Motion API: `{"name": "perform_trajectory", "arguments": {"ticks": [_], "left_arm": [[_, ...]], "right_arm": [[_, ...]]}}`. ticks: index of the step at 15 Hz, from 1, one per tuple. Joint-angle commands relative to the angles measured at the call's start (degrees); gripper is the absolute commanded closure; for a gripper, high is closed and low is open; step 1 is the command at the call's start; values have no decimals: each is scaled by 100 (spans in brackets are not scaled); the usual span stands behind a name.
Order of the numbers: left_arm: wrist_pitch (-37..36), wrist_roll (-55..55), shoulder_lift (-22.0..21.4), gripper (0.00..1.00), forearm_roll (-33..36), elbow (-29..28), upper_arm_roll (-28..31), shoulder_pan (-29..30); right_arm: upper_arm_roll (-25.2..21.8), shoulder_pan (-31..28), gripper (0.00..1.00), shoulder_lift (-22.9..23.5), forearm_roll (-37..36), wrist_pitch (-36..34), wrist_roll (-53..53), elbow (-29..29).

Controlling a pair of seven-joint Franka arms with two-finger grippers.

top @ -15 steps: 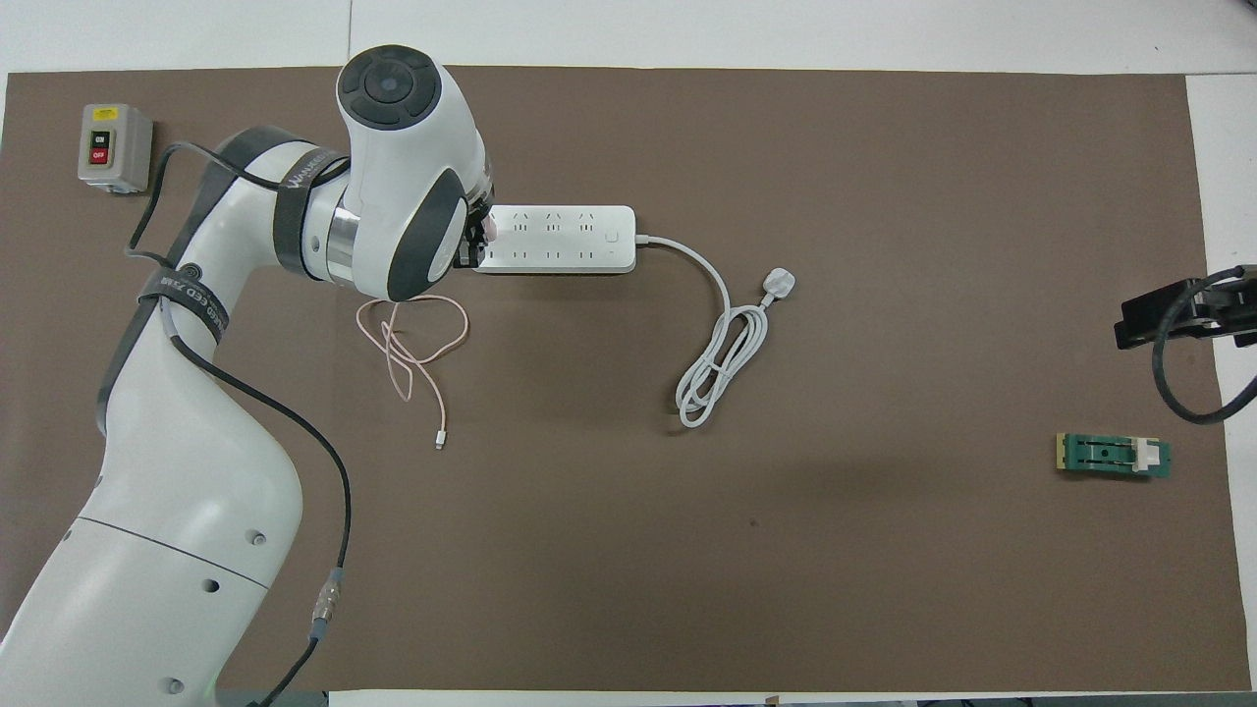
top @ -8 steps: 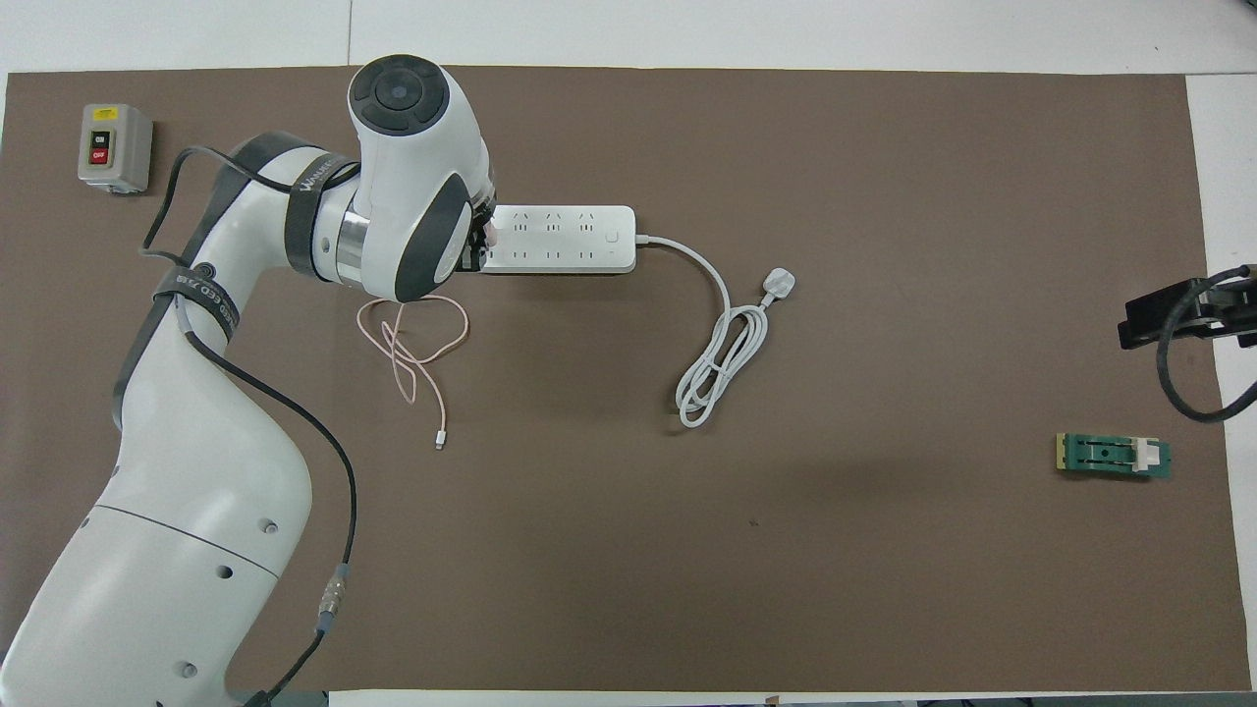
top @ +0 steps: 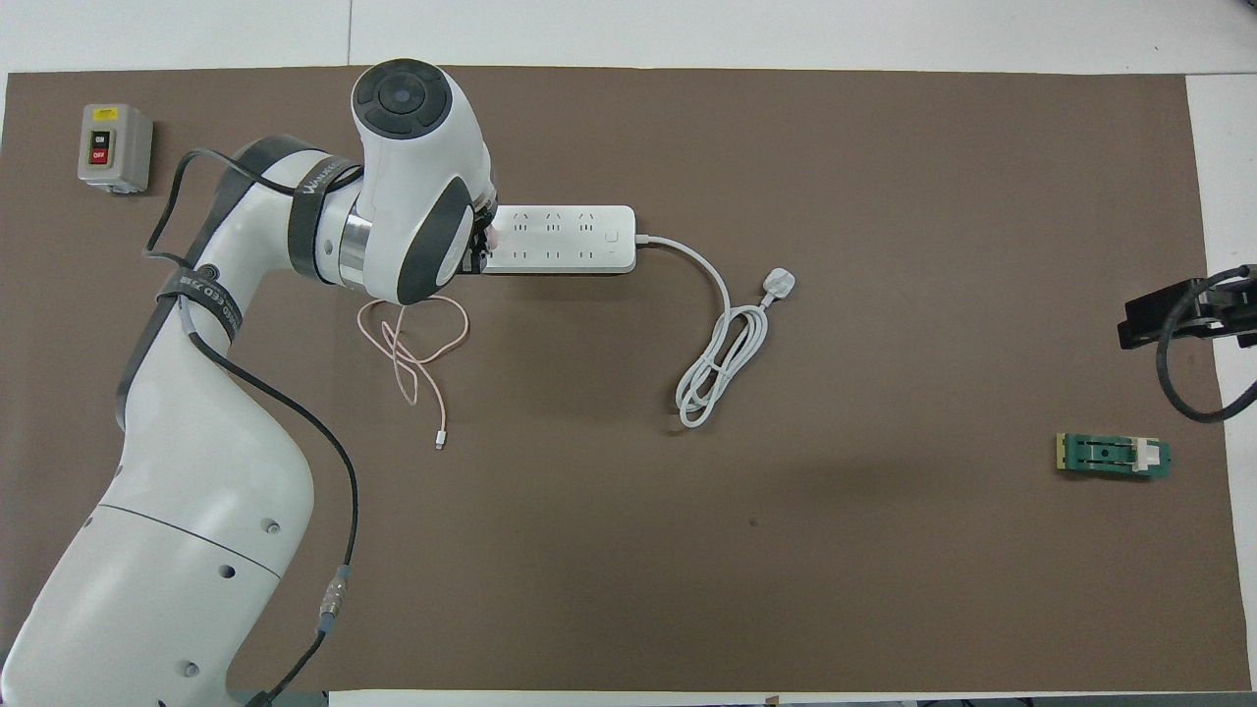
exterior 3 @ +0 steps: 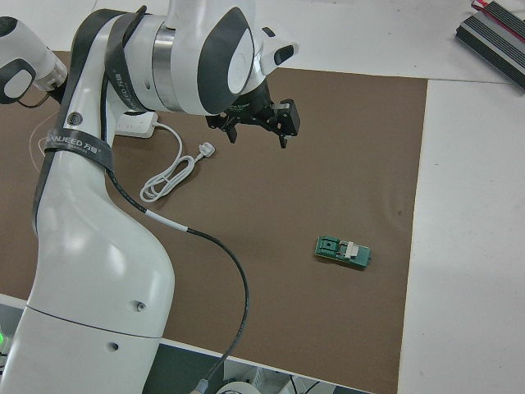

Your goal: Plug charger into power strip

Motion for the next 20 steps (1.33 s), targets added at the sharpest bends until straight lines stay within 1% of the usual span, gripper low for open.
{"name": "perform_trajectory", "arguments": {"ticks": [1, 4, 8, 17, 20], "left_arm": [[175, 46, -77, 100, 65, -349, 9, -55], [175, 46, -120, 100, 56, -428, 9, -81], [254, 54, -340, 100, 65, -717, 1, -81], [325, 54, -340, 100, 65, -780, 1, -90], [535, 98, -288, 100, 56, -806, -8, -81]], "right_arm": [[48, -82, 0, -94, -34, -35, -149, -91], [48, -82, 0, -94, -34, 0, -123, -91], [48, -90, 0, -94, -34, -26, -149, -91], [100, -20, 0, -103, -25, -43, -149, -91], [100, -20, 0, -103, -25, -43, -149, -91]]}}
